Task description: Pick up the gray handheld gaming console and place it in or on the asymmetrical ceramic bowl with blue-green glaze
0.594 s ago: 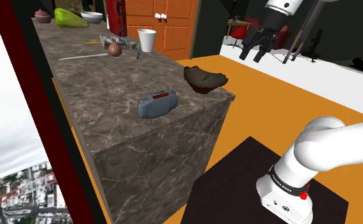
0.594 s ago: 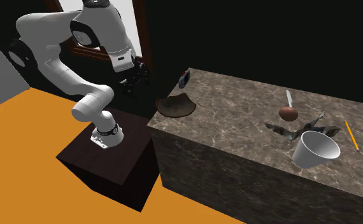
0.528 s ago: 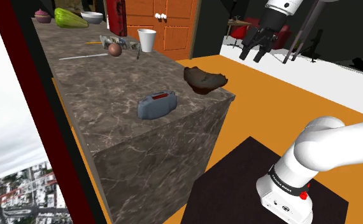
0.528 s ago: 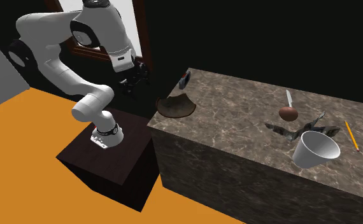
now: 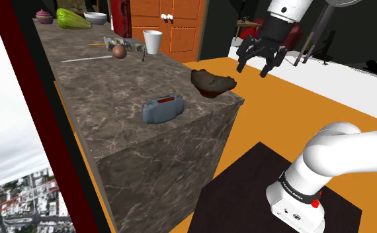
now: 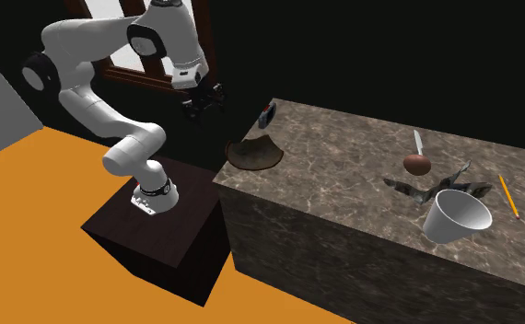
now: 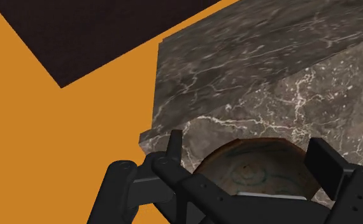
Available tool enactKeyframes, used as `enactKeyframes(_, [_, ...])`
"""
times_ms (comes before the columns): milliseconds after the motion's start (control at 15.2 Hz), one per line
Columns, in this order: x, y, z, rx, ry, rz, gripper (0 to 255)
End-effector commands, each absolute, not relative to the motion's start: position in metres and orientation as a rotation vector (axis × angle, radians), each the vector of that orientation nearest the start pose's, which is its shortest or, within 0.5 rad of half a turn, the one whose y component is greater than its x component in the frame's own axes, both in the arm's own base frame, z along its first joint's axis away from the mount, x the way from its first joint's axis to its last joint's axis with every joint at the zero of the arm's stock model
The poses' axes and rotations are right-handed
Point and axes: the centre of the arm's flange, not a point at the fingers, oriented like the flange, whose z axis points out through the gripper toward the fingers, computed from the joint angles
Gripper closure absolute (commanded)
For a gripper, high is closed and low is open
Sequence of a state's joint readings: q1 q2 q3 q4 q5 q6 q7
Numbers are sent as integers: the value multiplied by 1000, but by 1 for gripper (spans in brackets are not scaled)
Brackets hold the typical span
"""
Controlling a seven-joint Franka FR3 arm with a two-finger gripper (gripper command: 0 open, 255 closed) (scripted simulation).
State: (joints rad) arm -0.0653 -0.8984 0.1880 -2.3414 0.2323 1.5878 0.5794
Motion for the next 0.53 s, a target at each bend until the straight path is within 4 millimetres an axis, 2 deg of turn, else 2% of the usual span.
enactKeyframes(0, [274,110,621,-2884,912,-137,0])
enactKeyframes(462, [291,206,605,-2722,1408,-88,0])
